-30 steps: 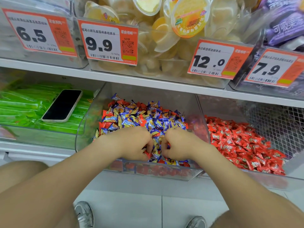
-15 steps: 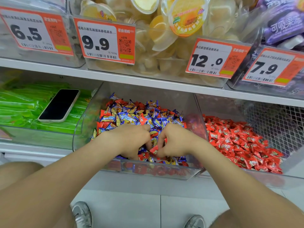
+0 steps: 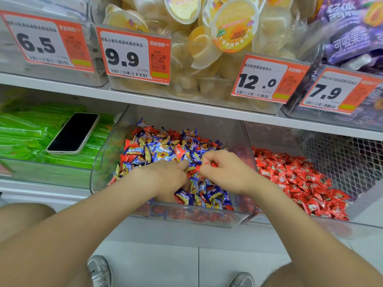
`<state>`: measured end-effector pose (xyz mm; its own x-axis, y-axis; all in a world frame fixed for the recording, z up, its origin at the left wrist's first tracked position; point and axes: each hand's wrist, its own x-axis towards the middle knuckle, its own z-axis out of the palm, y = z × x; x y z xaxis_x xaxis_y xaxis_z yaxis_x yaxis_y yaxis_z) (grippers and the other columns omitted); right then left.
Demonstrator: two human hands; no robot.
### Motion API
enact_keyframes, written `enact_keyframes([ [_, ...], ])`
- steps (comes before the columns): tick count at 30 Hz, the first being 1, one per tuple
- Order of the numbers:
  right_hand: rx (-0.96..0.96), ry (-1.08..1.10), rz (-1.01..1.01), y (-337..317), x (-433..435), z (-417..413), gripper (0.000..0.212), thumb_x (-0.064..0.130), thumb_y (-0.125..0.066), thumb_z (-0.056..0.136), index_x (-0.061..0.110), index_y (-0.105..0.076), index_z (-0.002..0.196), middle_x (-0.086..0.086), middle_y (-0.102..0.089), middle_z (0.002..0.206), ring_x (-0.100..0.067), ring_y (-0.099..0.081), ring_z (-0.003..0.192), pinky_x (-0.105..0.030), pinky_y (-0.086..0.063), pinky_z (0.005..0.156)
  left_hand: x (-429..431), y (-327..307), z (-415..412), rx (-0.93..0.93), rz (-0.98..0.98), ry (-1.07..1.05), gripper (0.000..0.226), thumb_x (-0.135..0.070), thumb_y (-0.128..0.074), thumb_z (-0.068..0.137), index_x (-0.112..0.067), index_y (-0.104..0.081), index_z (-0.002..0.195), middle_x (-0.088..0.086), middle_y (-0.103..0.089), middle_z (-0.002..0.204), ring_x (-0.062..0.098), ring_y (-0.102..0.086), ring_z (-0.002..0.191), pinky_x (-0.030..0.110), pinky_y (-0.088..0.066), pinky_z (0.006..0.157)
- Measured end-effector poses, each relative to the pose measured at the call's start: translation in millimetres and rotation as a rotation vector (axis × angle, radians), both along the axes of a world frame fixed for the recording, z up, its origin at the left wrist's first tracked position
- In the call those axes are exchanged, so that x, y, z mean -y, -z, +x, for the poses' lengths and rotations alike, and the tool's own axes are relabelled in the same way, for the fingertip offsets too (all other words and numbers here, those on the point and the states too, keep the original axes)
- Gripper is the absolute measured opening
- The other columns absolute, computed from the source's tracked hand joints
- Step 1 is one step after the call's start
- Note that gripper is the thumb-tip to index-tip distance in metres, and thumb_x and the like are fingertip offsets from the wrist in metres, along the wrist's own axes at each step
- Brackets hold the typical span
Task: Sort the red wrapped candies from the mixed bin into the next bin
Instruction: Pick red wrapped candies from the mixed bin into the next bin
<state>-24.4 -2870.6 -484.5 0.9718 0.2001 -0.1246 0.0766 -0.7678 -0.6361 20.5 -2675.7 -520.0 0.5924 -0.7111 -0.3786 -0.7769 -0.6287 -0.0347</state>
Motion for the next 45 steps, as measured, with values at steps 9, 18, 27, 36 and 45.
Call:
enact_keyframes([
  [9,-0.103,0.008,-0.024,-0.7,-5.9,2.7,0.025,0.026,-0.057,0.095,0.019,-0.075,0.079,-0.003,-0.071,0.06,-0.012,-0.056,0.05,-0.032,-0.05,0.058,-23.2,-24.8,3.9,-0.254,-0.515,-0.162,0.017,-0.046,-0.07,0.097,-0.035,-0.059,0.088,-0.005,-0.045,0.105,0.009,-0.052,0.091,0.032,-0.045,0.084],
  [18,-0.322,0.117,0.526,-3.5,-18.5,8.3,0.022,0.017,-0.056,0.109,0.018,-0.075,0.118,-0.006,-0.073,0.093,-0.016,-0.053,0.059,-0.026,-0.04,0.046,-36.0,-34.7,-6.6,-0.544,-1.008,-0.5,0.022,-0.041,-0.063,0.103,-0.023,-0.059,0.092,-0.007,-0.066,0.079,0.013,-0.058,0.073,0.037,-0.051,0.07],
  [27,-0.001,-0.116,-0.1,11.1,-17.8,7.6,0.042,0.035,-0.06,0.105,0.0,-0.07,0.083,0.006,-0.041,0.048,-0.01,-0.035,0.042,-0.02,-0.032,0.045,-31.1,-31.4,-6.1,-0.588,-1.088,-0.829,0.019,-0.029,-0.066,0.103,-0.013,-0.058,0.108,0.006,-0.066,0.073,0.009,-0.056,0.054,0.026,-0.046,0.056],
  [36,0.022,-0.142,-0.471,41.5,-38.1,16.6,0.049,0.066,-0.086,0.067,0.019,-0.076,0.074,0.005,-0.059,0.058,-0.017,-0.062,0.067,-0.034,-0.053,0.057,-32.5,-27.8,-3.8,-0.581,-1.074,-0.851,0.009,-0.02,-0.06,0.106,-0.024,-0.054,0.112,0.006,-0.063,0.067,0.024,-0.056,0.065,0.038,-0.045,0.062],
  [45,-0.048,0.061,-0.107,5.5,-23.9,16.5,0.034,0.034,-0.073,0.079,0.01,-0.055,0.063,-0.003,-0.038,0.055,-0.019,-0.033,0.05,-0.031,-0.03,0.049,-29.5,-34.5,-7.3,-0.446,-1.141,-0.745,0.026,-0.015,-0.054,0.109,-0.036,-0.063,0.121,0.01,-0.057,0.091,0.013,-0.063,0.063,0.021,-0.049,0.055],
])
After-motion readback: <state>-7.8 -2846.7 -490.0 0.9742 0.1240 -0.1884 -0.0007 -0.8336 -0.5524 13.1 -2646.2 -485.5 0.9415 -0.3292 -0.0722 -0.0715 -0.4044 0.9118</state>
